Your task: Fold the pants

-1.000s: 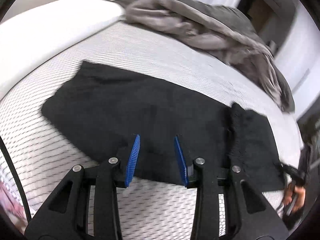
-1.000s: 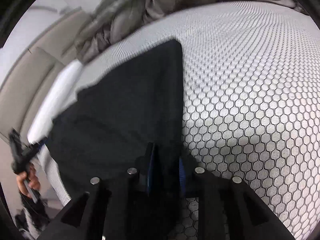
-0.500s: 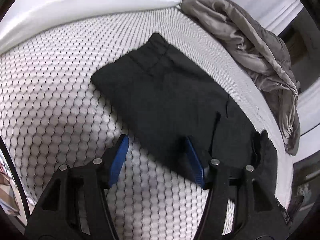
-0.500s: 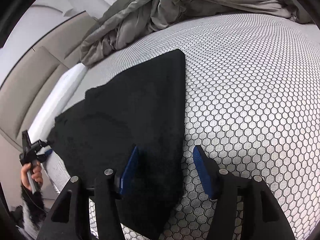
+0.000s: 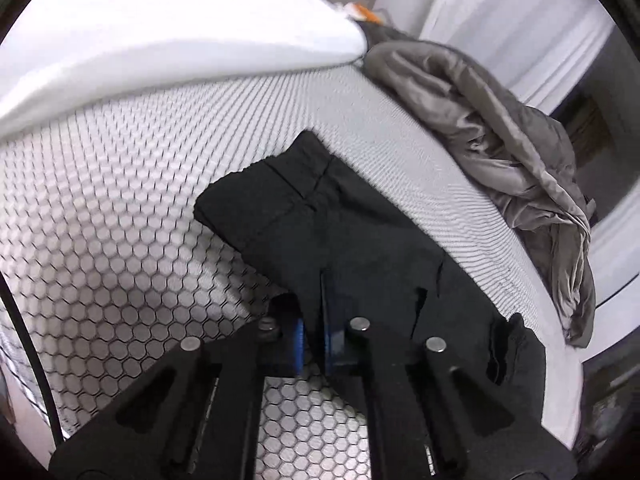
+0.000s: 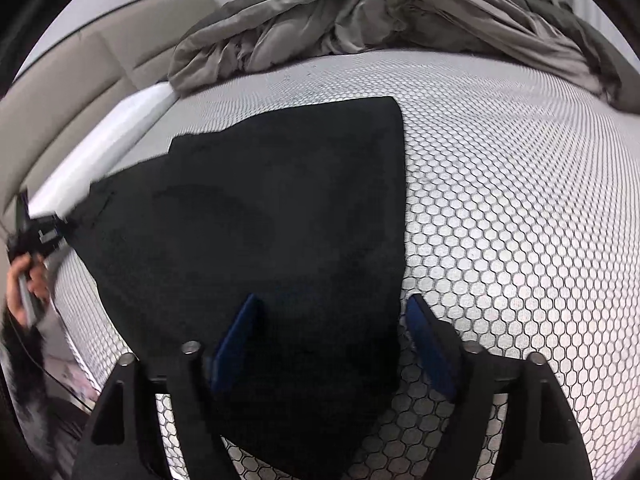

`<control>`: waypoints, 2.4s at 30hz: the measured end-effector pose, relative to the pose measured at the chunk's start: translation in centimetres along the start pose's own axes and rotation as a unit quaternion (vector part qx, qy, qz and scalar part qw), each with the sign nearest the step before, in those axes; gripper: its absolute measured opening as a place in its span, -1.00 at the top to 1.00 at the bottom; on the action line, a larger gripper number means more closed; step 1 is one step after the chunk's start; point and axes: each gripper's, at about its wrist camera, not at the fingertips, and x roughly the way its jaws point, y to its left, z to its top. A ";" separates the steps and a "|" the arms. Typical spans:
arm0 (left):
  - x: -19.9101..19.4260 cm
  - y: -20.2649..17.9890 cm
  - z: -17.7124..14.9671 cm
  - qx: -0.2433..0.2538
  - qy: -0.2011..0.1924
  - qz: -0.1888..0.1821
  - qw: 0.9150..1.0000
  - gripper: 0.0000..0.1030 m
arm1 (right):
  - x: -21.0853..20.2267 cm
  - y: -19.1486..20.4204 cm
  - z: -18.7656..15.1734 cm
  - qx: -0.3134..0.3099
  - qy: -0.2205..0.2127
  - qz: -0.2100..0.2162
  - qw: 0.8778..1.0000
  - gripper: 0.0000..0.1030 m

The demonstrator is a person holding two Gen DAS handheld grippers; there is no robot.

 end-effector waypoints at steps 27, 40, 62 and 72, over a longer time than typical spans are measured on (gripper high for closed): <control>-3.9 -37.2 -28.4 0.463 0.188 -0.288 0.817 -0.50 | -5.3 -6.4 0.5 0.080 -0.083 -0.056 0.992 -0.64; -1.2 -30.7 -17.4 0.350 0.031 -0.169 0.921 -0.51 | -2.0 -4.3 1.9 0.135 -0.047 0.189 0.972 -0.22; 3.4 -24.2 -14.4 0.299 0.058 -0.101 0.947 -0.51 | -0.3 -0.2 4.0 0.125 -0.040 0.212 0.968 0.90; 4.0 -24.5 -14.8 0.319 0.063 -0.088 0.942 -0.51 | -0.1 -1.9 1.0 0.091 0.020 0.112 0.989 0.76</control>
